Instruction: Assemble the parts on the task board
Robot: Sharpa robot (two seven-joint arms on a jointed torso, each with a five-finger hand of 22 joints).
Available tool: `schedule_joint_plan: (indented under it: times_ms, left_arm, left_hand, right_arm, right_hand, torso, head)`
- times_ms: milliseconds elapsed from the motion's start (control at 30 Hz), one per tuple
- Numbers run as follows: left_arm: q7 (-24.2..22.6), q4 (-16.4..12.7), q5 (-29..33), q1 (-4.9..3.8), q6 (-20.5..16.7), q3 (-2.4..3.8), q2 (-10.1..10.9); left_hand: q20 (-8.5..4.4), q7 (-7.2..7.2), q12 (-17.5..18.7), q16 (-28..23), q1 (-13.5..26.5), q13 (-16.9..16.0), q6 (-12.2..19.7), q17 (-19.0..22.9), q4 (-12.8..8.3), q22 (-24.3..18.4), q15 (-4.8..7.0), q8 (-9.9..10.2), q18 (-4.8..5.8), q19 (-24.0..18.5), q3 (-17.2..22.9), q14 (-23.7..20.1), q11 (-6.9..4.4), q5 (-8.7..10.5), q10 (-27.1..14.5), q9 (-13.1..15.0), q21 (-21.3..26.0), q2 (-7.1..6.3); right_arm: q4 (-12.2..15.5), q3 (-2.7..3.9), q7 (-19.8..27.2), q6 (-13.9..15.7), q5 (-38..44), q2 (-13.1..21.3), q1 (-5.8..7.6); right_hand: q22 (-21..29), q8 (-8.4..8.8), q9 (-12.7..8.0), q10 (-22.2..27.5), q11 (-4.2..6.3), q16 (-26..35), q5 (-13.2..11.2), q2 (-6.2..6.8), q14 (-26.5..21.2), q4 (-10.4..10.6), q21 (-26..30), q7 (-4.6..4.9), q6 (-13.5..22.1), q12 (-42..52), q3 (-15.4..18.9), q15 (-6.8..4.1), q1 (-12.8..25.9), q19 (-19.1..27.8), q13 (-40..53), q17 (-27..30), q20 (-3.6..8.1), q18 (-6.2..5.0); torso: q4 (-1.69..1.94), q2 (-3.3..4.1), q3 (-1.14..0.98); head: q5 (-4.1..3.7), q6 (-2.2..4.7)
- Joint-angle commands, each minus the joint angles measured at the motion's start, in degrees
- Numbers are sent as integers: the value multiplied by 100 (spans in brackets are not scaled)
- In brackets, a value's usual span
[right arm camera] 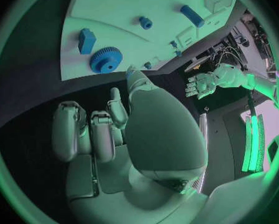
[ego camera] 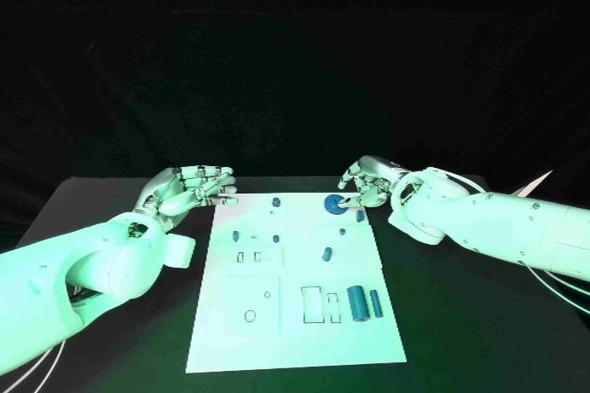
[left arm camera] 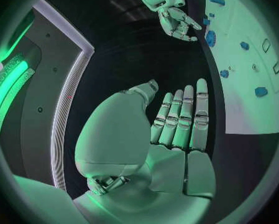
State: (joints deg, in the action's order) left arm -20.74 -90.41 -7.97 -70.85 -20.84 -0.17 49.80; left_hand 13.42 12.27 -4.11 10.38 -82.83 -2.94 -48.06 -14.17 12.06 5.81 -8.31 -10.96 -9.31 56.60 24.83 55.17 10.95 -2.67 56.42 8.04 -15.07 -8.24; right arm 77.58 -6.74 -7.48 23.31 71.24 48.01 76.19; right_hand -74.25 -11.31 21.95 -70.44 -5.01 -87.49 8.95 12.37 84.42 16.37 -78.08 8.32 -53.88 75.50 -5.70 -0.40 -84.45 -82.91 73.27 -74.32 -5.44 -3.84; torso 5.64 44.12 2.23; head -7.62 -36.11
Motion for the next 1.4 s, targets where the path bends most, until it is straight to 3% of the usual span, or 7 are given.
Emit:
schedule_joint_plan:
  times_ms: [33, 167, 333, 633, 1033, 1400]
  left_arm:
    - [8, -9, -12, -10, 27, 3, -17]
    - [3, -26, -14, -9, 39, 2, -11]
    - [-16, -51, -15, -7, 43, 2, 14]
    - [-47, -79, -15, -5, 53, 3, 49]
    - [-60, -92, -12, -4, 60, 3, 66]
    - [-64, -92, -12, -4, 57, 3, 79]
  left_hand:
    - [-5, 131, 26, 5, 147, -86, -53, -98, -126, 40, 6, 42, -96, -15, 67, 21, -12, -82, 16, 91, -31, -43]
    - [-5, 131, 26, 5, 147, -86, -53, -98, -126, 40, 6, 42, -96, -15, 67, 21, -12, -82, 16, 91, -31, -43]
    - [-5, 130, 27, 6, 148, -86, -54, -103, -126, 42, 8, 42, -99, -7, 67, 25, -14, -82, 18, 91, -38, -43]
    - [-5, 129, 28, 7, 148, -86, -54, -105, -127, 43, 9, 43, -100, -4, 67, 25, -14, -83, 18, 91, -41, -43]
    - [-5, 129, 28, 7, 148, -86, -54, -105, -127, 43, 9, 43, -100, -4, 67, 25, -14, -83, 18, 91, -41, -43]
    - [-5, 129, 28, 7, 148, -86, -54, -105, -127, 43, 9, 43, -100, -4, 67, 25, -14, -83, 18, 91, -41, -43]
  right_arm:
    - [-91, 3, -115, -152, -16, -59, 4]
    - [-210, 3, -209, -240, -14, -120, 4]
    - [-300, 2, -254, -264, -13, -192, 3]
    - [-559, 0, -280, -296, -109, -417, -13]
    - [-691, -4, -299, -442, -161, -528, -51]
    - [-774, -10, -330, -561, -166, -564, -85]
  right_hand:
    - [-640, -140, 45, -897, 35, -144, -57, -8, 495, 30, -210, 123, 672, 298, 263, 61, 169, -275, 299, -1273, -41, 133]
    - [-774, -164, 36, -996, 15, -209, -54, -9, 532, 30, -346, 142, 715, 452, 267, 82, 180, -327, 480, -1447, -62, 165]
    - [-826, -181, 34, -1004, 11, -226, -54, -26, 542, 29, -399, 145, 718, 476, 253, 88, 172, -348, 508, -1496, -70, 177]
    - [-899, -198, 31, -1046, 5, -249, -55, -53, 557, 30, -474, 150, 728, 534, 229, 95, 172, -378, 578, -1563, -78, 195]
    - [-958, -227, 31, -1087, 2, -251, -58, -80, 558, 27, -535, 151, 716, 590, 204, 102, 182, -402, 645, -1568, -86, 209]
    - [-1010, -263, 33, -1102, 4, -251, -60, -122, 558, 19, -587, 146, 688, 617, 159, 104, 168, -422, 678, -1568, -91, 222]
  torso:
    - [12, -5, 8]
    - [22, 1, -10]
    - [10, 0, -3]
    - [27, -9, 9]
    - [3, -13, 6]
    - [8, -19, 8]
  head:
    - [-27, -42]
    - [-47, -57]
    - [-43, -65]
    - [-53, -95]
    - [-35, -128]
    - [-32, -150]
